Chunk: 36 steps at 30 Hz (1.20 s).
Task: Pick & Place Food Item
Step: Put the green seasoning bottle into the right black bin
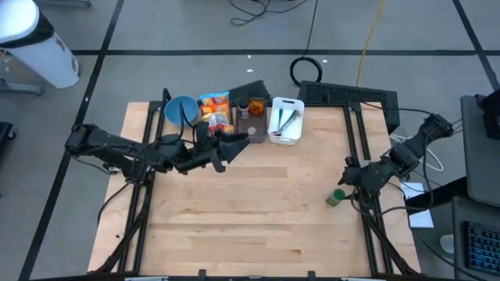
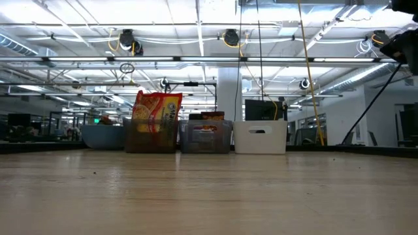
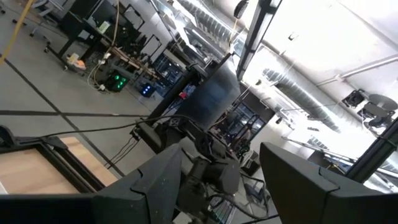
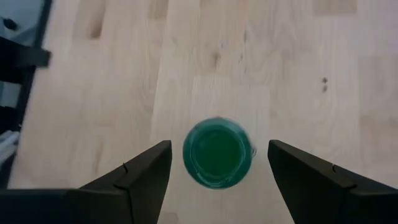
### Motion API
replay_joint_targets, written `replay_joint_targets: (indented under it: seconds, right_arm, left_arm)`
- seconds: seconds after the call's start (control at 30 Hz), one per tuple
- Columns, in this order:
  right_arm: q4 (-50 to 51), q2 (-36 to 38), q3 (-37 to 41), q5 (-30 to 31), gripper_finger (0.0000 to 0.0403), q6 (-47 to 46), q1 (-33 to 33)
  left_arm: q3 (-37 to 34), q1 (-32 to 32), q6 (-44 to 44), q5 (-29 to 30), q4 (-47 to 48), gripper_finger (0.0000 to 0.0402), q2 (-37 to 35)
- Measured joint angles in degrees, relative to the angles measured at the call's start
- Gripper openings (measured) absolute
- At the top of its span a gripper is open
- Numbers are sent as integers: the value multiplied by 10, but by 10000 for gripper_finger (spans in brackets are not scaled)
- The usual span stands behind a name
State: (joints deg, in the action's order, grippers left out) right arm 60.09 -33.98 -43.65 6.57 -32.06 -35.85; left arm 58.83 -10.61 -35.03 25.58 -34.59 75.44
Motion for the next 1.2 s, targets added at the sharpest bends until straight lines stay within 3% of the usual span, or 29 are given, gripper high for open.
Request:
replay_joint_targets:
  seconds: [0.23, 0.43, 1.0, 1.2]
  right_arm:
    - [-20, -7, 52, 11, 260, -27, -38]
    - [-36, -8, 67, 69, 260, -45, -62]
    - [-128, -39, 137, 73, 260, -78, -112]
    - [-165, -41, 150, 136, 260, -78, -112]
  left_arm:
    - [0, 0, 0, 0, 1, 227, 0]
    - [0, 0, -2, 0, 1, 227, 0]
    - [0, 1, -4, 14, 1, 227, 0]
    - [0, 1, -2, 22, 1, 227, 0]
